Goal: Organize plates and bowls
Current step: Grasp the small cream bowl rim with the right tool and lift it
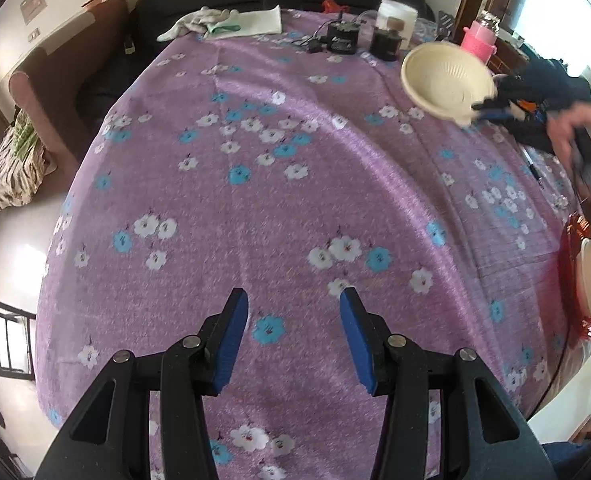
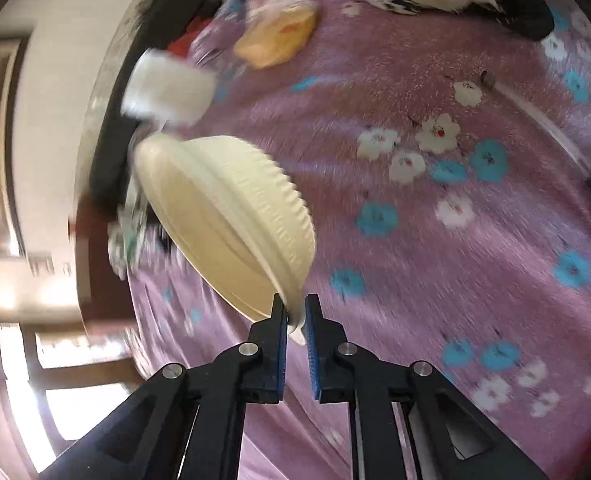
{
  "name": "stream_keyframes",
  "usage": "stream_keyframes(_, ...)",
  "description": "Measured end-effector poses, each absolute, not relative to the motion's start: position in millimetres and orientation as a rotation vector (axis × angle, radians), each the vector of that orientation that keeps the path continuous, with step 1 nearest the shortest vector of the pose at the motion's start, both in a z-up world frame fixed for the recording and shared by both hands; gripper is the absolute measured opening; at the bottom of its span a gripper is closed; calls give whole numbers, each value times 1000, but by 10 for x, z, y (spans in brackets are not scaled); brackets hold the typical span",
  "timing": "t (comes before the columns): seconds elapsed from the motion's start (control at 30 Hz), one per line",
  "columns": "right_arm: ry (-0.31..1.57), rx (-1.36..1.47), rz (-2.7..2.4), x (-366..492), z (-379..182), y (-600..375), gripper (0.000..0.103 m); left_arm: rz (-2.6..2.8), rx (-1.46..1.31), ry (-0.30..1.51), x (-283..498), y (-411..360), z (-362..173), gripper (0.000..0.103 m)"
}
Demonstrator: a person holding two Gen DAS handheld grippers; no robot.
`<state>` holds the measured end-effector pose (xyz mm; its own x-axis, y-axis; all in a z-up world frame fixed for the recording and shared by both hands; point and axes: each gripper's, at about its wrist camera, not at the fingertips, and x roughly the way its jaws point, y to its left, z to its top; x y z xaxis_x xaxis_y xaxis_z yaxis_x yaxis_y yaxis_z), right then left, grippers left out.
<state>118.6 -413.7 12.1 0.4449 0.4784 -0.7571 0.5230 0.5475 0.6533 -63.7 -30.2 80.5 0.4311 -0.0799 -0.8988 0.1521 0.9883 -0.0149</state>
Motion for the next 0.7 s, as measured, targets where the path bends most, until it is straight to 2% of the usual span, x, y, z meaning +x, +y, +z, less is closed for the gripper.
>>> stream_keyframes(0.4, 1475, 683, 422, -229, 540, -3501, 10, -167, 55, 1076, -625, -524, 989, 47)
stream_keyframes(0.5, 1397, 547, 306, -256, 627, -3603, 11, -180, 54, 1072, -653, -599, 1022, 48)
stream_keyframes(0.57, 1305, 481, 224, -292, 759, -3691, 17, -195, 55, 1061, -664, -677, 1073, 49)
stream_keyframes(0.6, 1284, 495, 211, -301, 793, -3703, 21, -203, 57, 1056, -661, -712, 1098, 50)
stream_keyframes(0.7, 1245, 571, 245, -439, 888, -3799, 24, -227, 73, 1042, -595, -828, 1170, 53)
